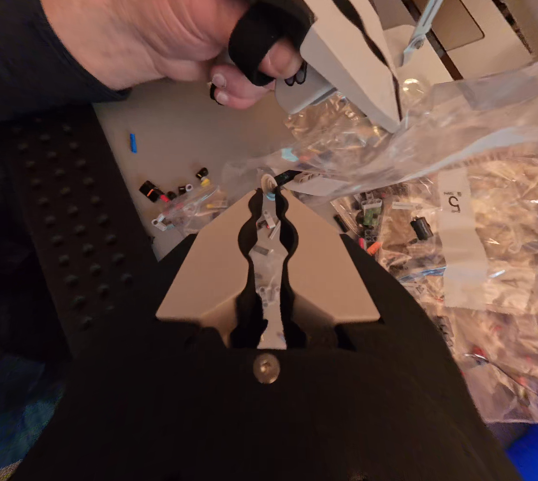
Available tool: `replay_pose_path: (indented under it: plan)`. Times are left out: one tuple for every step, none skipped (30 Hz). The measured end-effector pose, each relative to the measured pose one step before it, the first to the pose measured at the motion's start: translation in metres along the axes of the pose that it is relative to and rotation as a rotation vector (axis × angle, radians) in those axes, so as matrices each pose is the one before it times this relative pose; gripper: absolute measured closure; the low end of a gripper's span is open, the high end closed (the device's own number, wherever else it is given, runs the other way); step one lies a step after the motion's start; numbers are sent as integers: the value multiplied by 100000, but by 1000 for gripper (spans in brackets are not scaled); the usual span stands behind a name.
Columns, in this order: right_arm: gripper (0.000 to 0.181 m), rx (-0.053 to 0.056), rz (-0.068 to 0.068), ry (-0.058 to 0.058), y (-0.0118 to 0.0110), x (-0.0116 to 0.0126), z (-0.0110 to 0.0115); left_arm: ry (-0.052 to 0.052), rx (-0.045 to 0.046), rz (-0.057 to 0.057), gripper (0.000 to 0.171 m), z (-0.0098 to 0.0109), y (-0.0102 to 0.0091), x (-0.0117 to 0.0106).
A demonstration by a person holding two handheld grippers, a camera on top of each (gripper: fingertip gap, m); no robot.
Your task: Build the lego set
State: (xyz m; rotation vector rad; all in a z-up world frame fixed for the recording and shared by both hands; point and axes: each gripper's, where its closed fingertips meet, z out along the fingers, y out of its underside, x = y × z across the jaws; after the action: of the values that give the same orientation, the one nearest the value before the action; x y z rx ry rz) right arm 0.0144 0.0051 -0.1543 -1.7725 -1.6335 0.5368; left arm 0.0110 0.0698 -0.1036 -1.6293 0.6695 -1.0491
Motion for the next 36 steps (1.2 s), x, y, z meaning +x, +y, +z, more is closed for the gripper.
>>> replay_pose_path:
  plan:
    - [175, -1802, -412, 1865, 86, 182, 157, -120, -249, 239, 171, 44, 47, 20]
    - [175, -2412, -799, 1489, 155, 143, 199, -164, -211, 157, 171, 25, 36, -3]
    - [175, -1946, -835, 2596, 87, 346, 228, -57, -188, 43, 171, 23, 32, -17]
    - [175, -601, 101, 4081, -109, 660, 213, -128, -108, -76, 171, 12, 29, -31]
    - [175, -209, 744, 3365, -152, 591, 305, 19, 21, -68, 171, 12, 10, -15]
    - [166, -763, 251, 2058, -67, 359, 394, 87, 16, -107, 171, 11, 1, 0]
    - [155, -1329, -601, 1694, 27, 252, 355, -183, -38, 105, 171, -7, 8, -25]
    - [153, -613, -1304, 1861, -39, 208, 160, -243, -88, 128, 171, -21, -4, -33]
    - [154, 1428, -1721, 1873, -304, 178, -121, -99, 163, 74, 171, -49, -52, -30]
    - [158, 3235, -1176, 1213, -514, 116, -384, -110, 502, -93, 171, -115, -119, -39]
    - [160, 4296, -29, 609, -659, 139, -574, -280, 706, -44, 171, -166, -175, -69]
    - [162, 5237, 682, 772, -783, 257, -705, -545, 809, 130, 171, -205, -216, -113]
    - [164, 6093, 767, 1118, -865, 396, -811, -681, 1028, 166, 171, -261, -268, -147]
    - [168, 6505, 876, 2432, -893, 672, -893, -779, 1300, 22, 171, -328, -319, -201]
    - [173, 6502, 1447, 3153, -824, 871, -882, -942, 1592, -77, 171, -372, -379, -244]
    - [177, 5509, 2089, 1961, -653, 776, -822, -838, 1416, -311, 171, -389, -345, -266]
    - [178, 5949, 2387, 986, -746, 652, -839, -908, 1261, -241, 171, -408, -327, -305]
    - [181, 7254, 2938, 286, -902, 571, -867, -1441, 1281, 46, 171, -442, -338, -379]
    - [181, 6454, 3860, 648, -759, 690, -766, -1539, 1213, 102, 171, -443, -345, -401]
    - [181, 5347, 3935, 2072, -550, 962, -638, -1148, 1233, -160, 171, -432, -351, -361]
    - [181, 6626, 2501, 4435, -643, 1232, -637, -1159, 1614, -265, 171, -441, -414, -338]
    - [181, 7962, 1153, 3803, -667, 1018, -549, -1282, 1565, 49, 171, -436, -417, -315]
    - [181, 3624, 1841, -594, 40, 386, -166, -1342, 1158, 396, 171, -406, -376, -285]
    - [181, -2534, 4532, -1803, 965, 294, 297, -1125, 912, 459, 171, -364, -342, -223]
    - [181, -5911, 4949, -2618, 1570, 175, 673, -984, 1040, 310, 171, -329, -347, -184]
    - [178, -7486, 4223, -3655, 1924, -34, 1031, -1049, 901, 377, 171, -276, -295, -160]
    - [174, -8560, 3333, -4300, 2105, -188, 1316, -1058, 411, 772, 171, -188, -199, -110]
    - [169, -8481, 1817, -2738, 2069, -63, 1491, -1387, -112, 1301, 171, -99, -89, -122]
    - [165, -8383, -35, -474, 1986, 157, 1613, -1309, -291, 1507, 171, -49, -32, -91]
    - [163, -8534, -1585, -318, 1916, 64, 1666, -1119, -39, 1397, 171, -33, -56, -46]
    - [163, -8314, -1923, -513, 1746, -33, 1668, -1328, 416, 1681, 171, -73, -138, -61]
    - [162, -7493, -1564, -1052, 1465, -190, 1604, -1084, 115, 1571, 171, -74, -133, -36]
    - [162, -6216, -1651, -2405, 1109, -492, 1500, -1134, 15, 1375, 171, -98, -126, -46]
    - [161, -4798, -2514, -3001, 731, -700, 1333, -1361, 429, 1454, 171, -107, -194, -63]
    - [161, -3168, -3683, -1920, 330, -691, 1115, -1729, 538, 1993, 171, -96, -219, -75]
    - [162, -1887, -4198, -256, 32, -519, 903, -2116, -411, 2946, 171, -59, -83, -87]
